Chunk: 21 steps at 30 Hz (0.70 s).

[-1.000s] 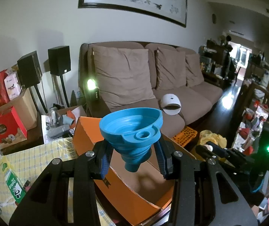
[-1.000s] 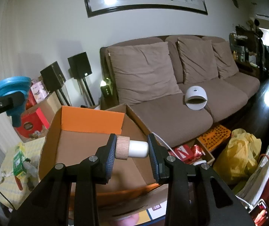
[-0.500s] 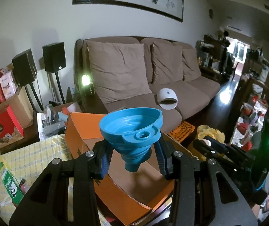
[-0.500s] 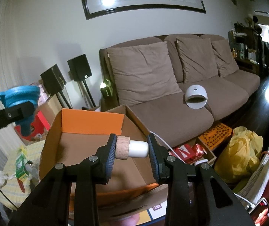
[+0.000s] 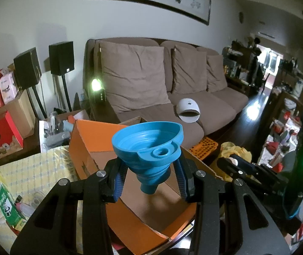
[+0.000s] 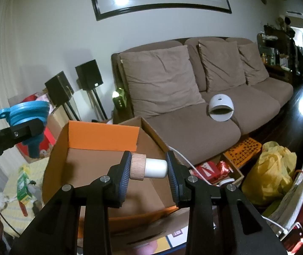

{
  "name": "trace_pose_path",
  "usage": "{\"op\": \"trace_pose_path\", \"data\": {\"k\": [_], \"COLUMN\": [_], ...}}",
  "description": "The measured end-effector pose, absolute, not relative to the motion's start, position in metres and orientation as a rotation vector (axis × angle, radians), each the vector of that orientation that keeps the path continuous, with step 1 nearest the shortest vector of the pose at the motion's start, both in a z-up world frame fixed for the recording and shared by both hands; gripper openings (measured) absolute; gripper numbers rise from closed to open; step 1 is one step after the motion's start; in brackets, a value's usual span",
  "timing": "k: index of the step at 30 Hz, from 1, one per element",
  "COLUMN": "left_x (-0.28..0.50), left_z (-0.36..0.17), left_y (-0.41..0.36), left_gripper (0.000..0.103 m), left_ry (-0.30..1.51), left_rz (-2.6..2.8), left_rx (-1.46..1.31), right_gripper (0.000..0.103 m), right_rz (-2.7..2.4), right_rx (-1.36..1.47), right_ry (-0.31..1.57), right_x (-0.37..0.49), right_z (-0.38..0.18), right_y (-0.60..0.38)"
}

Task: Organize objects
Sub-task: 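Hold the funnel and cap inside the orange box with both grippers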

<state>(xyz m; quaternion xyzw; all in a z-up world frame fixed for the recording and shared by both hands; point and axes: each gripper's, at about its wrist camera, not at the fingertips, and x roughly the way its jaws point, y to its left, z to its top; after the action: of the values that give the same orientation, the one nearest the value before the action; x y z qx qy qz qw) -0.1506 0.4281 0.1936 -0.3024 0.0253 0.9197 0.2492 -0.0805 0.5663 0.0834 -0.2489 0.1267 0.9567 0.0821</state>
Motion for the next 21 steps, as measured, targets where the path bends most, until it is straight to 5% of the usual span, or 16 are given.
{"op": "trace_pose_path", "data": {"k": [21], "left_x": [-0.152], "left_z": [0.178], "left_y": [0.426], "left_gripper": [0.039], "left_ry": [0.039], "left_rz": [2.485], "left_rx": [-0.87], "right_gripper": [0.033], "right_rz": [2.843], "right_rx": [-0.771], "right_ry": [0.344], "right_x": [-0.087], "right_z": [0.079], "right_y": [0.56]}}
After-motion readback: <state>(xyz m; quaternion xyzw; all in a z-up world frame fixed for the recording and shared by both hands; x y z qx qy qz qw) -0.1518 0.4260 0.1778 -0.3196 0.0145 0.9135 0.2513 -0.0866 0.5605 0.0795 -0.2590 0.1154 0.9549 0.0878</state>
